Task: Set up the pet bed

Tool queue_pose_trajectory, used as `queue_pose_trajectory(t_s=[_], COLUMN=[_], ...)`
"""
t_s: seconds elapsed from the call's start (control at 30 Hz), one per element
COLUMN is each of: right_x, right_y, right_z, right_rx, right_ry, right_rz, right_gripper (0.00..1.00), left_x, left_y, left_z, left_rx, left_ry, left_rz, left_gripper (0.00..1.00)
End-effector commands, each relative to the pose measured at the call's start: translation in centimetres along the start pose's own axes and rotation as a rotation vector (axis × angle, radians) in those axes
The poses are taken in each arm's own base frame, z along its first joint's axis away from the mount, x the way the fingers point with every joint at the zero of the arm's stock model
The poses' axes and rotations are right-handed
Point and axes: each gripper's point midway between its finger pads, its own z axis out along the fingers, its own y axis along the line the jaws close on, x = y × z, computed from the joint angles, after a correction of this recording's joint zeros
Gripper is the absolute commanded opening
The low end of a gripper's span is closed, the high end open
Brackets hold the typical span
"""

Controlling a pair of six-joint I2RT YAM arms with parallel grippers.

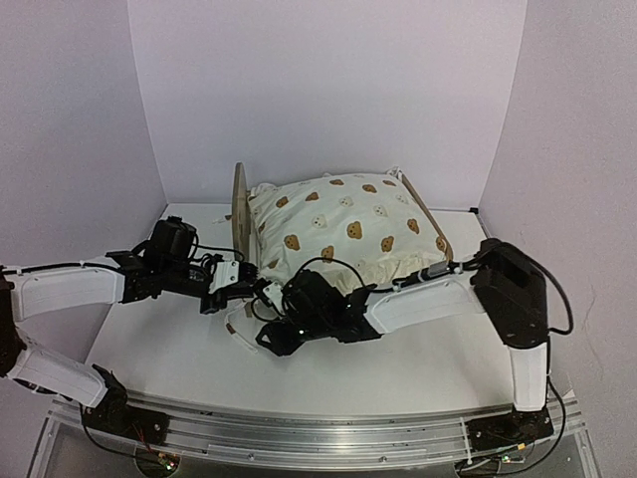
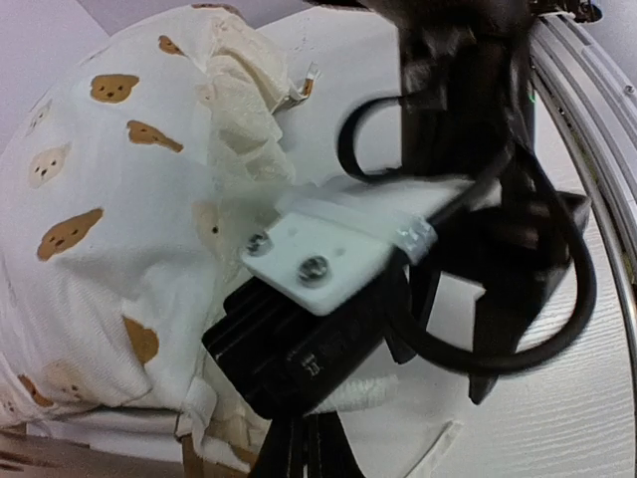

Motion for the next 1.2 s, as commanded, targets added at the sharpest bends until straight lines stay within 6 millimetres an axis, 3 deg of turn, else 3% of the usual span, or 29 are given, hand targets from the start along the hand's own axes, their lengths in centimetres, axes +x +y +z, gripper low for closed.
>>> queue_pose_trajectory(t_s=[0.0, 0.17, 0.27, 0.43, 0.6, 0.87, 0.97, 1.1, 1.17], right_x=[-1.6, -0.1, 2.6, 6.2, 7.3, 5.0, 4.5, 2.0, 2.0], right_y=[1.5, 1.0, 2.1, 2.2, 1.8, 2.7, 2.7, 3.5, 3.1], right_z=[3.3, 5.7, 6.4, 6.8, 6.7, 3.9, 4.1, 4.9, 5.9], right_rx=[0.014, 0.06, 0.05, 0.057, 0.057, 0.023, 0.032, 0.013, 0.011], right_ry=[-0.073, -0.053, 0.012, 0.087, 0.109, -0.014, -0.026, -0.071, -0.051], right_rz=[-0.151, -0.214, -0.284, -0.291, -0.27, -0.233, -0.24, -0.227, -0.196], right_gripper=[0.53, 0.53, 0.53, 0.51, 0.47, 0.47, 0.47, 0.49, 0.49], left_x=[0.9, 1.6, 2.1, 2.5, 2.8, 6.0, 6.3, 6.1, 6.0], left_y=[0.6, 0.6, 0.9, 1.2, 0.7, -0.6, -0.8, -0.7, -0.5], left_z=[-1.0, -1.5, -1.7, -2.2, -2.5, -2.9, -2.9, -2.9, -3.0], left_rx=[-0.055, -0.074, -0.095, -0.11, -0.093, -0.081, -0.072, -0.068, -0.072], left_ry=[0.044, 0.064, 0.079, 0.083, 0.089, 0.151, 0.15, 0.146, 0.148], left_rz=[-0.044, -0.059, -0.088, -0.124, -0.123, -0.033, -0.029, -0.037, -0.04], left_gripper=[0.0, 0.0, 0.0, 0.0, 0.0, 0.0, 0.0, 0.0, 0.0])
